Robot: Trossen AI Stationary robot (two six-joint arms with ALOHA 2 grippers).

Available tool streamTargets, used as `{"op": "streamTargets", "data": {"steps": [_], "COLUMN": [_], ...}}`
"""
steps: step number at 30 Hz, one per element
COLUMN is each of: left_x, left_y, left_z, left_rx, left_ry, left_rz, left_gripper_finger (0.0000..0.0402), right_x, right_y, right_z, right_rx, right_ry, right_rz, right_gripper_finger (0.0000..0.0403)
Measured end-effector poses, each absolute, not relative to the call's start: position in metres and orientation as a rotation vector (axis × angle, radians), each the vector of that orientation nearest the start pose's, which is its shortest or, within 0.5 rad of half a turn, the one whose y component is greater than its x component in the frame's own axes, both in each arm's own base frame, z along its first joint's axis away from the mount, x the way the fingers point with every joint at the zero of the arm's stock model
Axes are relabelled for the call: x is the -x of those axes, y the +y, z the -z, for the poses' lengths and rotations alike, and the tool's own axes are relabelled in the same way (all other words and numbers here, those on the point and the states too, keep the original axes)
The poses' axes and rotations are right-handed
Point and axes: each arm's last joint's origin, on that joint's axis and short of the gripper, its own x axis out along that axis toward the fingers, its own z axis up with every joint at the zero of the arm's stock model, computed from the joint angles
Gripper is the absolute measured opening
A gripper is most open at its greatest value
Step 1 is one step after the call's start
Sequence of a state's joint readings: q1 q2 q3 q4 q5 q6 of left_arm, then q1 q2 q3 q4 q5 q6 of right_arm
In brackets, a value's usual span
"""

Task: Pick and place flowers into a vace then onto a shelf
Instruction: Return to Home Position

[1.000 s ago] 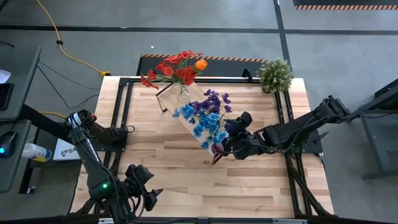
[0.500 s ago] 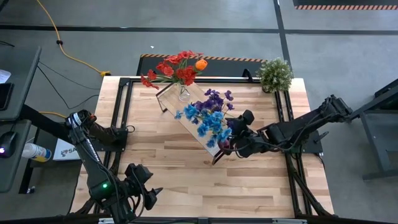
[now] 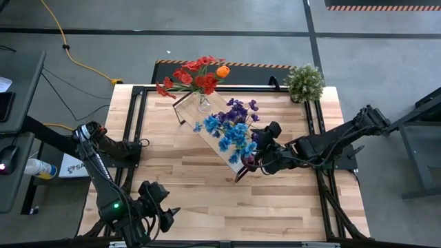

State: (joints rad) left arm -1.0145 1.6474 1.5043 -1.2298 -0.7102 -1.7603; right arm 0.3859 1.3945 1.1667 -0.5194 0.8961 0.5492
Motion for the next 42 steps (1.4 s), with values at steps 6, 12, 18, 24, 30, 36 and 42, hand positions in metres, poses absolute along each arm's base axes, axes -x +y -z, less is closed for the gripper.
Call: {"op": "streamTargets", "data": {"steps": [6, 12, 18, 24, 30, 36, 42], "left_x": [-0.179, -0.179, -0.179, -0.179, -0.179, -0.179, -0.179], "left_y": [-0.252, -0.252, -0.252, -0.252, -0.252, -0.252, -0.252], "left_z": [-0.303, -0.303, -0.303, -0.303, -0.303, -0.303, -0.303], "left_rx": [0.593, 0.592, 0.590, 0.590, 0.591, 0.591, 0.591], "left_ry": [0.742, 0.742, 0.742, 0.742, 0.742, 0.742, 0.742], "left_rz": [-0.511, -0.512, -0.513, -0.513, -0.513, -0.512, -0.512], "left_gripper_finger": [0.0397, 0.0397, 0.0397, 0.0397, 0.0397, 0.0397, 0.0397], "right_x": [-0.276, -0.270, -0.265, -0.265, -0.264, -0.261, -0.253], "right_y": [0.088, 0.086, 0.084, 0.084, 0.084, 0.082, 0.079], "right_z": [-0.308, -0.315, -0.318, -0.318, -0.317, -0.321, -0.327], "right_rx": [-0.050, -0.061, -0.058, -0.052, -0.049, -0.053, -0.068], "right_ry": [0.462, 0.450, 0.461, 0.468, 0.468, 0.459, 0.454], "right_rz": [0.606, 0.595, 0.588, 0.590, 0.594, 0.597, 0.590], "right_gripper_finger": [0.0368, 0.0376, 0.0376, 0.0377, 0.0378, 0.0379, 0.0379]}}
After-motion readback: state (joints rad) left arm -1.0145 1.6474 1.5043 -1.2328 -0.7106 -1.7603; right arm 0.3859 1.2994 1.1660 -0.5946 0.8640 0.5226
